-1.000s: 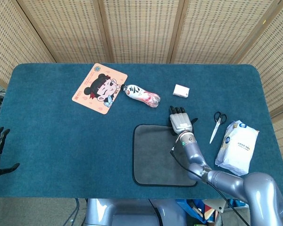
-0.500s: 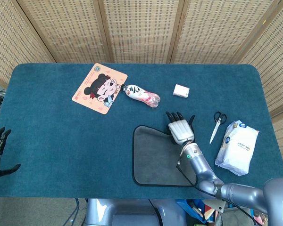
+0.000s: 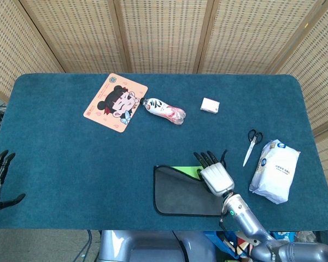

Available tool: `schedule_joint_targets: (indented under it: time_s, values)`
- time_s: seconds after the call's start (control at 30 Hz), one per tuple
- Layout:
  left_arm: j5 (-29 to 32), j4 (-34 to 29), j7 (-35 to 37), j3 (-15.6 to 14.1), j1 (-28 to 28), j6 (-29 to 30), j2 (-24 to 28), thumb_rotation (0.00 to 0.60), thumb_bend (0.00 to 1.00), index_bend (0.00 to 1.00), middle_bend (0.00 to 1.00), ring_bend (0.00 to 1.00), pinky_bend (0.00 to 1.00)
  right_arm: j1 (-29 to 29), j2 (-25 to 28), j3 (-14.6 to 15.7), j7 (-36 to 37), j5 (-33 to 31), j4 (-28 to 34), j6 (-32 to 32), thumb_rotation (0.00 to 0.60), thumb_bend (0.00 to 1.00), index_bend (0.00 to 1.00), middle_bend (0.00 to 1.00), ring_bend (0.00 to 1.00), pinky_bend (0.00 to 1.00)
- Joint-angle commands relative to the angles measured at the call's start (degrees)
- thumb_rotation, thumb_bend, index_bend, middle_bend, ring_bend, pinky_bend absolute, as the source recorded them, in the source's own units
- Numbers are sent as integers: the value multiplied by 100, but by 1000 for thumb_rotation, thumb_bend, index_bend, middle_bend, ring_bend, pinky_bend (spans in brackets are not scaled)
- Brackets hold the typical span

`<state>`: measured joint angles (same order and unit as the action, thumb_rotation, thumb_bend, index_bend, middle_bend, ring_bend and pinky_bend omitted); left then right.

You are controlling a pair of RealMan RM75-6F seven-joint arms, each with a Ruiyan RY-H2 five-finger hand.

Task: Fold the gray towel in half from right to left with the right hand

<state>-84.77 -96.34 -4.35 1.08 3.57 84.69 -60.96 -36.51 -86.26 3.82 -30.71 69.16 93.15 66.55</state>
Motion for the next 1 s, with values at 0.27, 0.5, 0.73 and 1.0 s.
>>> schedule_joint_targets:
  time_s: [0.27,0.5,0.73,1.0]
  values:
    - [-127,-22,48,-47,-48,92,34,600,79,0,0,0,0,386,-141,313,-195,465,123,176,600,524,608,0,0,0]
    - [-113,-23,46,-39,-48,84,36,600,78,0,0,0,0,517,-191,356,-344,544,173,132,600,523,608,0,0,0]
    - [-110,-20,43,-36,-47,76,36,600,78,0,0,0,0,646,-135,423,-483,631,241,65,600,524,608,0,0,0]
    - [-126,-27,43,-41,-56,87,39,600,79,0,0,0,0,792,-61,546,-554,859,340,34,600,524,608,0,0,0]
